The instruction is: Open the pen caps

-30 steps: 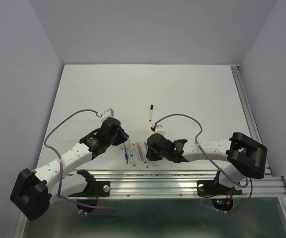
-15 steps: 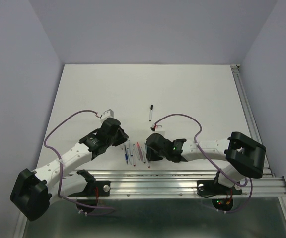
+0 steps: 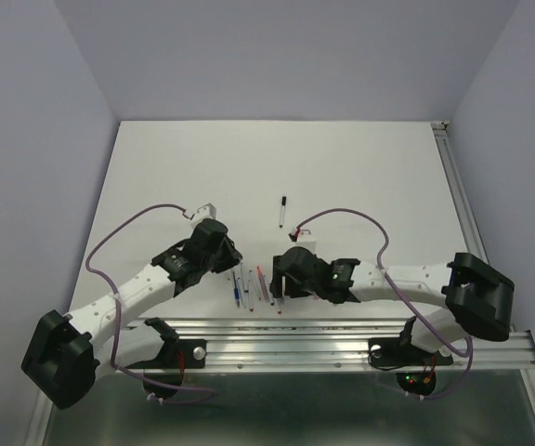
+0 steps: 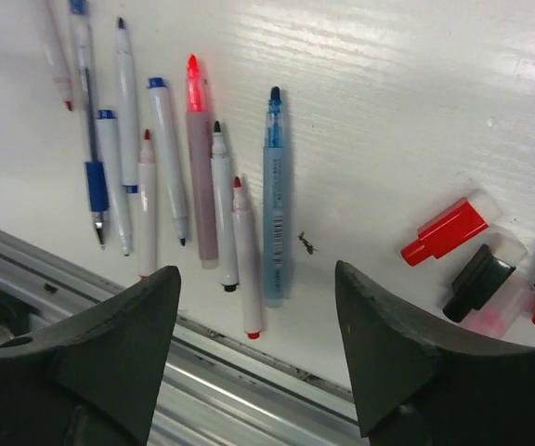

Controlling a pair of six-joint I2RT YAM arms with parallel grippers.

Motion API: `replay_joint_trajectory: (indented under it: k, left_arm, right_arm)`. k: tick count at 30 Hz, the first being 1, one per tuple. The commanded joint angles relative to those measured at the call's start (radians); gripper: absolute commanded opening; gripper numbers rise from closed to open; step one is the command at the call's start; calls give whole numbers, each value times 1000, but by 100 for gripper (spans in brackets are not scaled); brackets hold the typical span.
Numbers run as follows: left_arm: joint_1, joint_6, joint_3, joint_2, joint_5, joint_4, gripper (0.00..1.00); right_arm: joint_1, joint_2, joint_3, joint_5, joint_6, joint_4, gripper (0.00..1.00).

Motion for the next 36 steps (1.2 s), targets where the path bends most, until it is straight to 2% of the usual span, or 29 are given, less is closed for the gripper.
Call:
replay_joint_trajectory:
  k: [1, 5, 6, 9, 10, 14, 19, 25, 31, 36]
  left_arm:
    - [-8, 32, 51, 8, 34, 46, 0]
    - [-8, 48, 57, 22, 63, 91, 0]
    - [-11, 58, 60, 29, 70, 101, 0]
    - [-13, 74, 77, 80, 118, 135, 0]
    - [-16, 83, 83, 107, 120, 150, 0]
    - [-83, 106, 126, 187, 152, 178, 0]
    - [-169, 135, 224, 354, 178, 204, 0]
    - [-223, 183, 324, 531, 231, 201, 0]
    - [-256, 196, 364, 629, 276, 200, 0]
    - [-270, 193, 373, 661, 285, 195, 9]
  right_arm:
    - [-5, -117, 52, 64, -6, -30, 75]
    - [-5, -206, 30, 107, 6, -65, 92]
    - [-5, -238, 23, 160, 24, -101, 100]
    - [-3, -275, 18, 307, 156, -235, 100]
    - [-5, -299, 23, 349, 247, -281, 100]
    - [-5, -347, 35, 528, 449, -541, 100]
    - [-5, -372, 47, 584, 648, -731, 100]
    - [-5, -431, 3, 582, 659, -732, 100]
    - [-5, -448, -16, 578, 629, -719, 100]
    - [-3, -441, -23, 556, 570, -670, 100]
